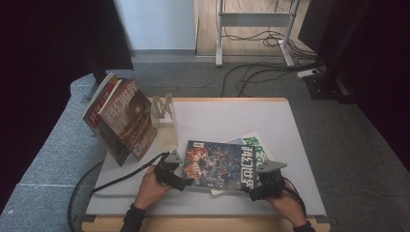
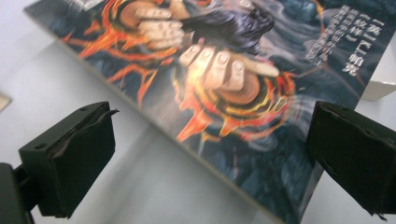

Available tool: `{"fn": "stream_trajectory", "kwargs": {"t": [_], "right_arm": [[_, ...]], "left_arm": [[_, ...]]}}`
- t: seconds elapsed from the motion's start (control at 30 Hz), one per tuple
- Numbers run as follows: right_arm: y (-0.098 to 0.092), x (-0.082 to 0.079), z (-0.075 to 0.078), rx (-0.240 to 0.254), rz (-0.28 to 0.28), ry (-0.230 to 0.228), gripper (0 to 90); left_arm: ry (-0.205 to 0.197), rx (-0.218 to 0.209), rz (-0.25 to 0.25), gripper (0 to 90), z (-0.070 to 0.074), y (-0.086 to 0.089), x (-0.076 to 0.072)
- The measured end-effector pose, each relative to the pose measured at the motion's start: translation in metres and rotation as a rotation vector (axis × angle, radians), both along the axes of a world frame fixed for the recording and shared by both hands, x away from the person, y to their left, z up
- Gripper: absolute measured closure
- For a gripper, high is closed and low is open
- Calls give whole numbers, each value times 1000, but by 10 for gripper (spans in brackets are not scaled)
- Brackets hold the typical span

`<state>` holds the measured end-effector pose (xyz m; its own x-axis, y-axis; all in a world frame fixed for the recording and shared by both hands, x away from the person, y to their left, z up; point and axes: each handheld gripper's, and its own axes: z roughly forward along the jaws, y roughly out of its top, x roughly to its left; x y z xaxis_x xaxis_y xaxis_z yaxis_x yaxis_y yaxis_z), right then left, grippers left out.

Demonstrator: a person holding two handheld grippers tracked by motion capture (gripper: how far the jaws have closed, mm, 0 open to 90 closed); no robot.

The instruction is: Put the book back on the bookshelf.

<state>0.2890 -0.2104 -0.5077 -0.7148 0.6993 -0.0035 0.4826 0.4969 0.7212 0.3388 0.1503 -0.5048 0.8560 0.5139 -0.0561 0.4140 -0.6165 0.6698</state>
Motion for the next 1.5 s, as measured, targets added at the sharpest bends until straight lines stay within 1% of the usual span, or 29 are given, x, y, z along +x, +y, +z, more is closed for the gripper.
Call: {"fn": "stream_trajectory", "kwargs": {"t": [0.03, 0.07, 0.1, 0.17, 0.23, 0.3, 0.4, 0.47, 0.5, 0.67, 0.73, 0.83, 0.93, 1.07, 1.1, 1.17, 1.2, 1.27, 1.37, 1.43, 1.5], "right_arm": [[0, -1, 0, -1, 1, 1, 0], [0, -3, -1, 0, -5, -1, 0], [0, -4, -2, -1, -5, -1, 0], [1, -5, -4, -5, -5, 4, 0], [2, -5, -7, -13, 3, 9, 0], [3, -4, -9, -15, 5, 14, 0], [3, -5, -9, -24, 8, 6, 0], [3, -4, -10, -25, 10, 5, 0], [3, -4, -10, -29, 11, 6, 0], [3, -2, -10, -46, 16, 1, 0], [1, -1, -9, -50, 10, -1, 0], [-2, 1, -9, -52, -1, -2, 0], [-7, 4, -8, -58, -21, -15, 0], [-14, 11, -6, -64, -56, -20, 0], [-16, 13, -5, -67, -62, -24, 0], [-19, 19, -5, -65, -81, -22, 0], [-21, 22, -4, -66, -92, -20, 0], [-24, 27, -5, -62, -107, -15, 0], [-28, 35, -5, -51, -122, -4, 0], [-30, 38, -6, -46, -130, 0, 0], [-31, 41, -6, -42, -130, 3, 0]], "left_arm": [[9, -21, -1, 17, 0, -1, 1], [25, -29, 3, 19, -1, -1, 2], [26, -17, 5, 17, -3, -2, 3], [37, -24, 7, 9, -5, -2, 3], [36, -36, 4, 12, -5, -3, 2], [41, -35, 1, 14, -6, -3, 1], [55, -2, -6, 21, -12, -6, -1], [51, -2, -4, 6, -15, -7, -3], [50, -9, 5, 0, -15, -8, -4], [52, -10, -1, 0, -15, -9, -7], [49, -4, -7, 0, -16, -9, -9], [44, -10, -6, 0, -18, -11, -12], [41, -17, -15, 0, -18, -12, -14], [49, -39, -27, 14, -14, -11, -14], [51, -51, -28, 24, -13, -10, -13], [41, -48, -18, 24, -10, -9, -10], [45, -47, -16, 17, -9, -8, -8], [34, -34, -6, 20, -6, -7, -4], [28, -38, 2, 20, -2, -5, 1], [25, -41, -2, 21, 1, -3, 5], [14, -35, 5, 20, 5, 0, 9]]}}
